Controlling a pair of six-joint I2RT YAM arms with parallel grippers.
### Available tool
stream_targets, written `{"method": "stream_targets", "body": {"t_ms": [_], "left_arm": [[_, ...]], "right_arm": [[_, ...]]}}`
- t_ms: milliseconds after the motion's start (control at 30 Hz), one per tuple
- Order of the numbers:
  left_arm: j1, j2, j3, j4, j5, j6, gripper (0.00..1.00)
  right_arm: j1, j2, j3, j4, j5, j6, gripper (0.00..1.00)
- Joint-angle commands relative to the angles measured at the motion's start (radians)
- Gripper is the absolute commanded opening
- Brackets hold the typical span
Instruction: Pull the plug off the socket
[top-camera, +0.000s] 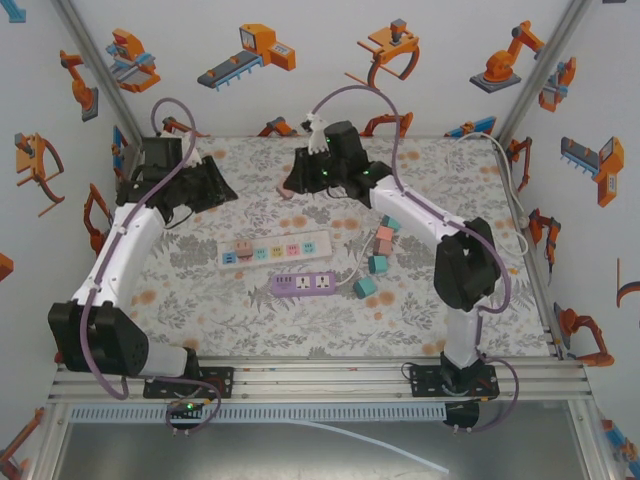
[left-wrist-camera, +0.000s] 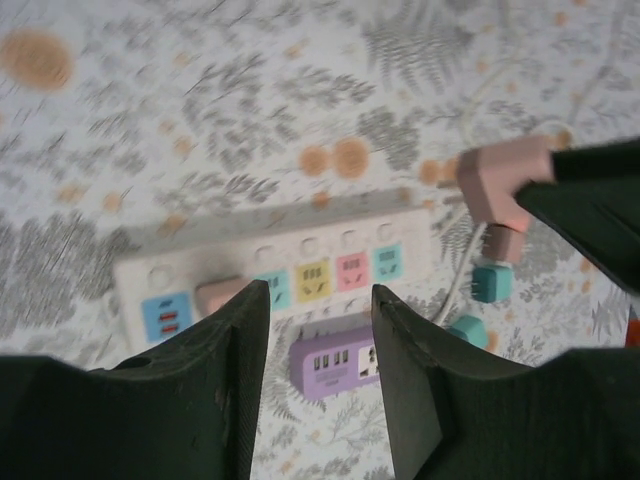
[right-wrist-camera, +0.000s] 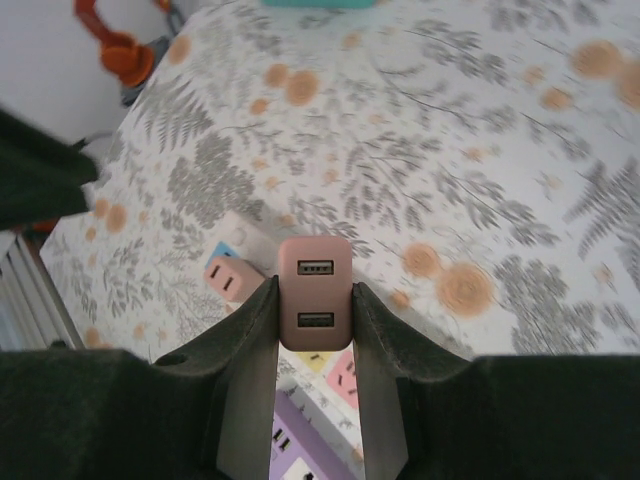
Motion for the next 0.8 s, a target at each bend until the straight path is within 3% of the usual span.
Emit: {"method": "stream_targets", "body": {"t_ms": [0,200,400,667,767], "left_arm": [[-0.035,-0.067,-0.047,0.215,0.125,0.112,0.49],[-0.107,-0.086,-0.046,0.276,0.293,0.289,0.59],[-0.231,-0.095,-0.049,0.275,0.332,0.5,0.69],[-0.331,-0.064,-0.047,0.308,0.371,0.564,1.0],[-0.348,-0.046,-0.036,0.306,0.395,0.571,0.97]], "right_arm": [[-0.06,-0.107,-0.06,-0.06,0.122,0.157,0.09],[-0.186,-0.258,-0.298,0.013,0.251,0.281,0.1],[-0.335,-0.379,-0.507,0.055,0.337,0.429,0.09],[-0.517,-0.432,-0.725,0.21,0.344,0.618,0.08],[-0.534,-0.389,-0.731,0.266,0.311,0.629,0.07]]}}
